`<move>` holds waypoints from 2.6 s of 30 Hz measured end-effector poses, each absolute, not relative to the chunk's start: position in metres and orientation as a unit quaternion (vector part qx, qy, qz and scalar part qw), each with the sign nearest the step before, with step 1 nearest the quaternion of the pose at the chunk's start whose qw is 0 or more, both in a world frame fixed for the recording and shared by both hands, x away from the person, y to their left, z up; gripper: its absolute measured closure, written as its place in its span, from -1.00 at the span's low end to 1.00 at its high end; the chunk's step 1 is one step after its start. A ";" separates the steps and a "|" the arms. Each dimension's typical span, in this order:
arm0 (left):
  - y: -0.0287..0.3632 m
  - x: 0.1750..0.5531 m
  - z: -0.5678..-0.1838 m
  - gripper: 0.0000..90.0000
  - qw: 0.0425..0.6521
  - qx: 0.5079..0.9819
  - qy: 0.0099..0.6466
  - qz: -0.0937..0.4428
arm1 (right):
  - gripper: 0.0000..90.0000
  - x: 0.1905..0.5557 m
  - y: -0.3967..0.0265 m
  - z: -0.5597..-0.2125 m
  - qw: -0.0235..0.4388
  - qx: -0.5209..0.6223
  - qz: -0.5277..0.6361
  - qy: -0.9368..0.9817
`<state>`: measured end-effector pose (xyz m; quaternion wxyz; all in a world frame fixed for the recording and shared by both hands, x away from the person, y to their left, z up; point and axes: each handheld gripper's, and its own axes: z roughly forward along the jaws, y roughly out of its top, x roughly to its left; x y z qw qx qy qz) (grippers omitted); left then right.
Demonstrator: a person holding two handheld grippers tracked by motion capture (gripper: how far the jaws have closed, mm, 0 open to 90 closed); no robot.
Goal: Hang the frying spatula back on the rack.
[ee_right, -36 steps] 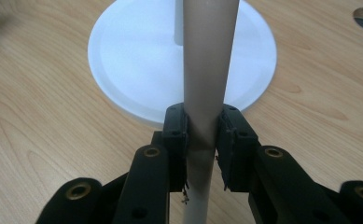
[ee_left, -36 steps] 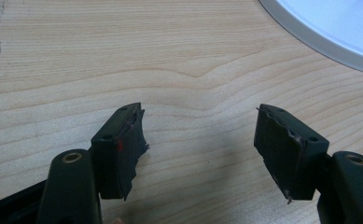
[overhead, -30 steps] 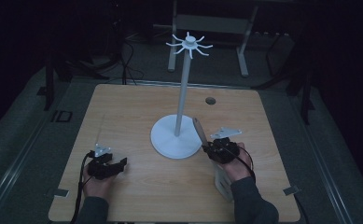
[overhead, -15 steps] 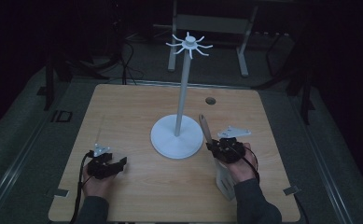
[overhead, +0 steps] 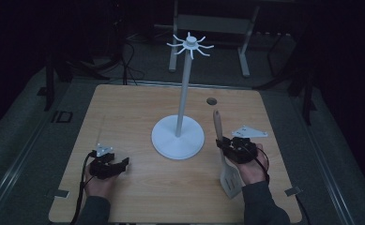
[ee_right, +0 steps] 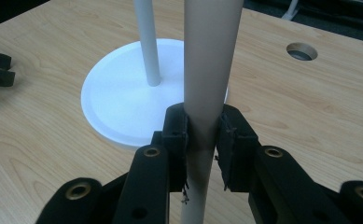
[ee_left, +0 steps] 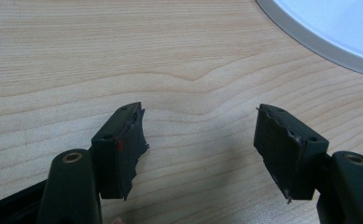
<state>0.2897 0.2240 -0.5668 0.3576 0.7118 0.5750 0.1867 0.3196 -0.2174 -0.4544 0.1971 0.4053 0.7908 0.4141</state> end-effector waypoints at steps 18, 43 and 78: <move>0.224 0.289 -0.567 -0.26 0.356 0.713 0.574 0.188 | 0.65 0.319 -0.219 -0.443 0.213 0.401 0.433 0.778; 0.222 0.288 -0.565 -0.26 0.356 0.713 0.573 0.191 | 0.66 0.315 -0.213 -0.425 0.232 0.372 0.472 0.765; 0.224 0.287 -0.563 -0.26 0.361 0.708 0.576 0.193 | 0.66 0.324 -0.202 -0.413 0.232 0.362 0.523 0.736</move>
